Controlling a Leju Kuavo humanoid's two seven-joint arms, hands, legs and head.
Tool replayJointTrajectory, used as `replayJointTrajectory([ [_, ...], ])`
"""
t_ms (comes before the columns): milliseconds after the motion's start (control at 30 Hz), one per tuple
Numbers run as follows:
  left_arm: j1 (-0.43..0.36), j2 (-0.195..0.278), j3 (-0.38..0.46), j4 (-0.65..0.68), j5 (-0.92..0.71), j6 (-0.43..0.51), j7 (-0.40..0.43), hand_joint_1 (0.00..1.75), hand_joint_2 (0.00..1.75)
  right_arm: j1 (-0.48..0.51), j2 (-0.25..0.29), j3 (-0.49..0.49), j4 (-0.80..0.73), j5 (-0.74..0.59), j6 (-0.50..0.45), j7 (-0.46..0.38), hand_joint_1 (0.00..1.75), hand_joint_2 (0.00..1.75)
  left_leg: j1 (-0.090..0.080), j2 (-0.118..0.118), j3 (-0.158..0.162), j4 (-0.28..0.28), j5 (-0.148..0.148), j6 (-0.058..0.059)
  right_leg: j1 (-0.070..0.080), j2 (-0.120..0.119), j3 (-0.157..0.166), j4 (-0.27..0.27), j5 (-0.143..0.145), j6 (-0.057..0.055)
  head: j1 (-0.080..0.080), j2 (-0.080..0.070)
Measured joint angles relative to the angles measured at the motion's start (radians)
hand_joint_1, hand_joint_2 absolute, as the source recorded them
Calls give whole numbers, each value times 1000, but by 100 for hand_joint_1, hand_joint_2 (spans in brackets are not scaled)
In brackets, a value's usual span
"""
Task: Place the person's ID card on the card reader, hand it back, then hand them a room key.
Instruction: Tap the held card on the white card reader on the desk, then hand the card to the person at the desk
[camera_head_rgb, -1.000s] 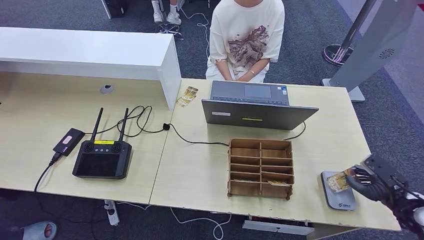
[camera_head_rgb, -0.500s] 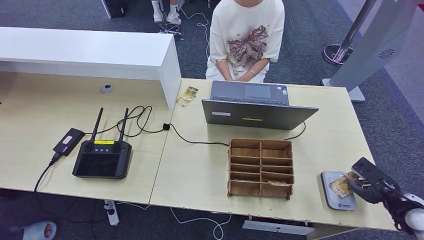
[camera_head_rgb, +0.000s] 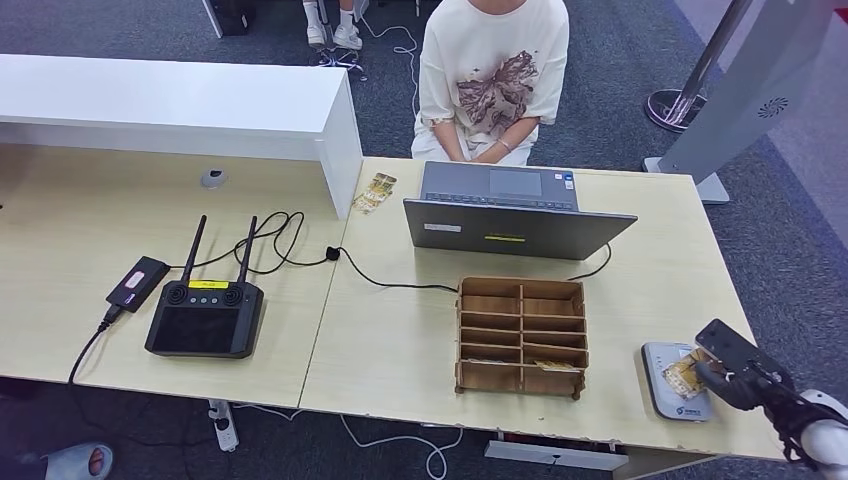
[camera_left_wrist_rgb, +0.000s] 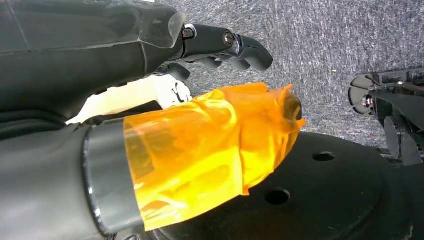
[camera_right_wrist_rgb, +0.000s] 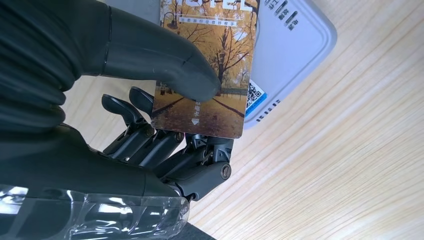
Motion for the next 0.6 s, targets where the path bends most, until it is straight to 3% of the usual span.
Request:
replayJointTrajectory([
  [600, 0, 1, 0, 0, 6, 0, -8, 0, 0, -24, 14, -100, -16, -31, 62, -57, 175, 175, 0, 0, 0, 0, 0, 0, 0, 0, 0, 0, 0, 0, 0, 0],
])
